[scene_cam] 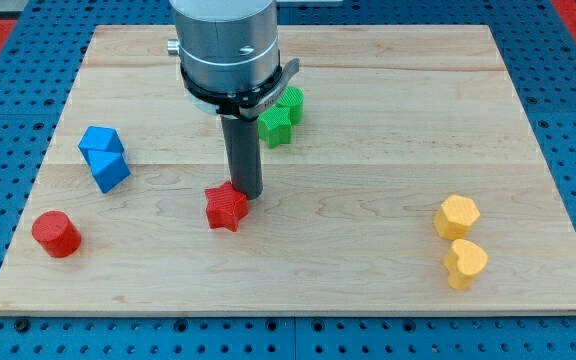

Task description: Push the red star into the red circle

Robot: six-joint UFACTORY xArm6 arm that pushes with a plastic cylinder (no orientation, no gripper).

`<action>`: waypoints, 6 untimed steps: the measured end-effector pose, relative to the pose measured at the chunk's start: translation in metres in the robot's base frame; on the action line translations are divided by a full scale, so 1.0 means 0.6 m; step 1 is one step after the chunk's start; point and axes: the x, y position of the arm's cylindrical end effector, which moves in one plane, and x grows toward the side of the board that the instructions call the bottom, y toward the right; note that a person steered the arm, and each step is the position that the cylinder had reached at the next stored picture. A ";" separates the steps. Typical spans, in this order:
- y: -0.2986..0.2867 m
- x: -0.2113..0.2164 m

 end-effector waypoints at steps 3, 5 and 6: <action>0.008 0.106; -0.113 0.128; -0.228 0.124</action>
